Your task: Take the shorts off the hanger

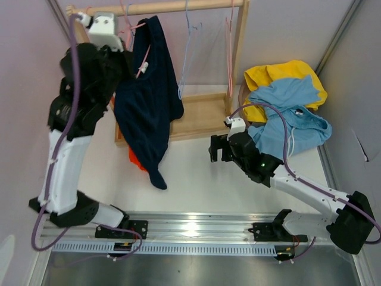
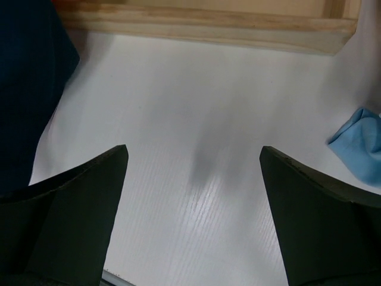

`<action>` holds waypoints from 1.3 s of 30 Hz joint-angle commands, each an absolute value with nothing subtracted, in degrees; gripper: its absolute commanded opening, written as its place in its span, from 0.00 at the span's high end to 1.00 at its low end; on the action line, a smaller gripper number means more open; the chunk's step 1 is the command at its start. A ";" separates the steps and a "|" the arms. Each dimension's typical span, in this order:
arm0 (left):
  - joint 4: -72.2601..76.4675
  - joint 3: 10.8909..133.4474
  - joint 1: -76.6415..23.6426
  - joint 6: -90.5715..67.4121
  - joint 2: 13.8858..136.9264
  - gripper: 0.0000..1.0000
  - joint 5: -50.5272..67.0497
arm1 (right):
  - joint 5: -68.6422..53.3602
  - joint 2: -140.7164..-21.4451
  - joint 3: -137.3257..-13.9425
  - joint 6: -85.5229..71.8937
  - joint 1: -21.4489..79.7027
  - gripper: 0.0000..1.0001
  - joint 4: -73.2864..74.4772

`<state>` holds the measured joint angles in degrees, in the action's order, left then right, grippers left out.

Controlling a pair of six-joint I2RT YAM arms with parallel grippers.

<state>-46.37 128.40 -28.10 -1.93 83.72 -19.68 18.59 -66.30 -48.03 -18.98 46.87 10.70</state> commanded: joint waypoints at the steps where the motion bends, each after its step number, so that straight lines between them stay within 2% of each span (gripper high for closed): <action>1: -38.60 124.38 -28.56 -0.88 74.98 1.00 -17.32 | 19.34 -65.74 -52.03 -17.23 46.85 0.01 8.09; 7: -43.24 129.56 -28.48 -0.70 76.65 1.00 -16.53 | 19.16 -66.53 -54.23 -17.14 47.37 0.01 8.79; 10: -42.10 123.07 -28.48 -2.72 71.49 1.00 -11.79 | 18.90 -65.04 -53.88 -16.79 47.72 0.00 8.27; 11: -41.75 117.48 -28.48 -3.33 69.89 1.00 -10.04 | 18.37 -64.52 -53.53 -16.44 47.72 0.00 7.91; 14: -40.79 106.22 -28.48 -4.74 62.95 1.00 0.41 | 14.43 -61.36 -53.35 -13.89 47.72 0.00 5.54; 15: -40.52 104.35 -28.56 -4.75 61.19 1.00 7.05 | 13.28 -59.61 -53.26 -13.10 47.72 0.01 4.67; 18: -40.25 97.83 -28.56 -4.75 55.91 1.00 12.64 | 9.15 -57.49 -53.70 -10.03 47.72 0.01 1.41; 22: -43.23 98.08 -28.56 -4.40 52.65 1.00 16.69 | 5.37 -58.09 -56.07 -7.04 47.72 0.00 0.62; 29: -50.71 107.92 -28.56 -5.10 52.21 1.00 23.02 | 4.92 -58.45 -57.31 -6.15 47.72 0.00 -1.41; 39: -52.91 102.31 -28.65 -6.24 49.75 1.00 26.54 | 4.83 -58.10 -58.62 -6.94 47.72 0.00 -2.02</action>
